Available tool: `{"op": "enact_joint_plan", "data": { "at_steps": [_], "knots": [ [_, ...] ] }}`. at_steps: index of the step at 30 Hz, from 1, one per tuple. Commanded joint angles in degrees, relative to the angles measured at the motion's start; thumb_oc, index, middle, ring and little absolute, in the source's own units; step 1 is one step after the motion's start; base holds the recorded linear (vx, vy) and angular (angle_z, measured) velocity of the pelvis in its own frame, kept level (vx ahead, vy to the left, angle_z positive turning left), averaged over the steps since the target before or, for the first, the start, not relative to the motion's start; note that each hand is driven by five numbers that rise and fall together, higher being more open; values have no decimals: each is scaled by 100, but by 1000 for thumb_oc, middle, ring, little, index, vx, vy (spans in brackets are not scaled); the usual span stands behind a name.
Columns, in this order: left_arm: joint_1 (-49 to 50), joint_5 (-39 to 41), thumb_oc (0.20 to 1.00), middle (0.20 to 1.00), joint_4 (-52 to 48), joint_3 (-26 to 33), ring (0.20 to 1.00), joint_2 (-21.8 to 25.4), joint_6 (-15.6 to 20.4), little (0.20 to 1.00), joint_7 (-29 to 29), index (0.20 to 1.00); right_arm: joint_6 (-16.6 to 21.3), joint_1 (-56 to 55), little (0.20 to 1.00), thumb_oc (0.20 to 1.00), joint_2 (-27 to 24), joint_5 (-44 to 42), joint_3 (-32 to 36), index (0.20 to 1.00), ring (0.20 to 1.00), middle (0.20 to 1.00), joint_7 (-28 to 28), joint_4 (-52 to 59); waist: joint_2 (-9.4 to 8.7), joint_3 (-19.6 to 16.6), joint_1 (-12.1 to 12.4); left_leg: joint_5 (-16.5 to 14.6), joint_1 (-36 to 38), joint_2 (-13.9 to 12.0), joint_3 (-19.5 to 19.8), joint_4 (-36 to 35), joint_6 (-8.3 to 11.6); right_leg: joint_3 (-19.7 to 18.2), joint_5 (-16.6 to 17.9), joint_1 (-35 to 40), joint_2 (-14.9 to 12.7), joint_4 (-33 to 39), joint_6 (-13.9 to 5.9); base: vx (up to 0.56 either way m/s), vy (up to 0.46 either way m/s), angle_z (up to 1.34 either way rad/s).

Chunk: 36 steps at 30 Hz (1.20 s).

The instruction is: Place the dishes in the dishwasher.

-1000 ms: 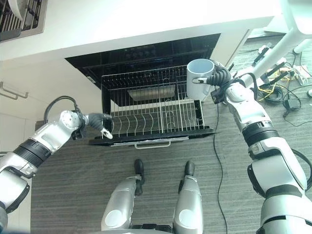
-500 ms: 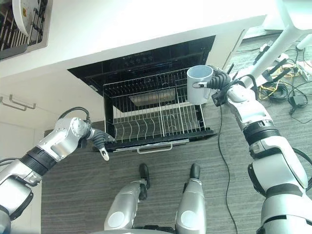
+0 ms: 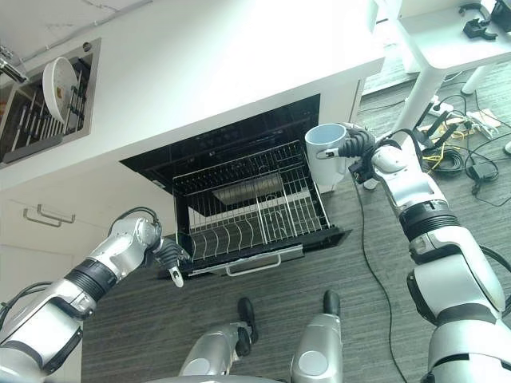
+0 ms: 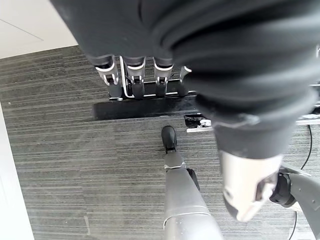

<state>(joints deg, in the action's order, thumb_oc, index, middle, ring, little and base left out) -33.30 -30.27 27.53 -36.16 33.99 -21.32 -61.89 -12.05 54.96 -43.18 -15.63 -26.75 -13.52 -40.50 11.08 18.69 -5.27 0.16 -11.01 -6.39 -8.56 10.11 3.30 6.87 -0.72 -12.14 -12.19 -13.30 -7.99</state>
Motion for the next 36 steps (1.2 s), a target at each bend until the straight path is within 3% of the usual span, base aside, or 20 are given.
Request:
{"op": "enact_joint_plan", "data": {
  "at_steps": [1,4,5,7,8,9,10,11,16,18,21,28,36],
  "knots": [
    [2154,1307,1000,1000,74,-981,1000,55,116,1000,-859,1000,167,264,200,200,-97,85,281,200,200,200,-30,90,-334,215,262,-961,-26,-180,125,708,352,-86,-663,-172,-70,-389,-158,84,28,1],
    [2046,2417,1000,1000,-421,-610,1000,217,170,1000,-129,1000,106,159,200,200,-138,112,311,200,200,200,-9,166,-289,201,294,-936,13,-167,139,708,353,-67,-662,-115,-95,-389,-146,76,27,1],
    [1979,3310,1000,1000,-888,-267,1000,274,125,1000,415,1000,82,79,200,200,-178,89,306,200,200,200,34,207,-270,194,332,-914,30,-154,151,708,358,-45,-652,-80,-112,-389,-138,49,4,2],
    [1877,4300,1000,1000,-1617,193,1000,408,-61,1000,1020,1000,117,-95,200,200,-251,66,346,200,200,200,83,249,-249,177,391,-888,28,-139,169,708,360,-2,-642,-55,-139,-389,-126,47,-28,6],
    [1699,5809,1000,1000,-2420,861,1000,542,0,1000,2077,1000,201,-465,200,200,-322,13,457,200,200,200,237,379,-253,154,482,-858,9,-118,208,708,352,75,-609,-30,-188,-389,-109,35,-51,17],
    [1668,5973,1000,1000,-2459,918,1000,561,35,1000,2194,1000,215,-490,200,200,-325,6,464,200,200,200,252,386,-259,140,491,-827,-24,-118,213,708,350,79,-578,-61,-189,-389,-99,37,-103,35],
    [1389,6970,1000,1000,-2484,1349,1000,552,419,1000,2975,1000,277,-667,200,200,-275,-48,486,200,200,200,397,463,-315,146,517,-802,-34,-122,235,708,350,132,-552,-50,-210,-389,-90,22,-131,31],
    [1143,7472,1000,1000,-2330,1702,1000,453,1093,1000,3519,1000,336,-800,200,200,-184,-83,517,200,200,200,523,515,-390,173,532,-819,-9,-133,253,708,347,190,-568,-7,-225,-389,-82,15,-159,20],
    [1076,8219,1000,1000,-2308,2709,1000,-163,3113,1000,4532,1000,550,-1148,200,200,108,-125,738,200,200,200,905,695,-674,233,636,-827,-84,-169,360,708,359,281,-574,-36,-185,-389,-4,-33,-148,11],
    [1161,8103,1000,1000,-2604,2899,1000,-440,3652,1000,4792,1000,556,-1307,200,200,258,-159,873,200,200,200,1083,847,-782,193,689,-810,-139,-175,418,708,350,309,-550,-75,-162,-389,22,-11,-148,11],
    [1177,7952,1000,1000,-2888,2963,1000,-661,3958,1000,4997,1000,563,-1597,200,200,497,-121,1032,200,200,200,1269,1007,-922,90,730,-858,-107,-205,460,708,331,347,-560,-36,-139,-389,21,40,-132,15],
    [1436,7564,1000,1000,-3267,2782,1000,-856,3724,1000,4904,1000,699,-2211,200,200,816,-42,1326,200,200,200,1382,1144,-1142,-218,822,-953,143,-304,447,708,289,384,-595,236,-95,-389,-48,117,-102,5],
    [1667,7510,1000,1000,-3306,2625,1000,-882,3328,1000,4884,1000,574,-2385,200,200,950,-70,1346,200,200,200,1410,1131,-1236,-359,945,-996,326,-361,490,708,261,425,-620,460,-50,-389,-105,104,-69,4]
  ]
}}
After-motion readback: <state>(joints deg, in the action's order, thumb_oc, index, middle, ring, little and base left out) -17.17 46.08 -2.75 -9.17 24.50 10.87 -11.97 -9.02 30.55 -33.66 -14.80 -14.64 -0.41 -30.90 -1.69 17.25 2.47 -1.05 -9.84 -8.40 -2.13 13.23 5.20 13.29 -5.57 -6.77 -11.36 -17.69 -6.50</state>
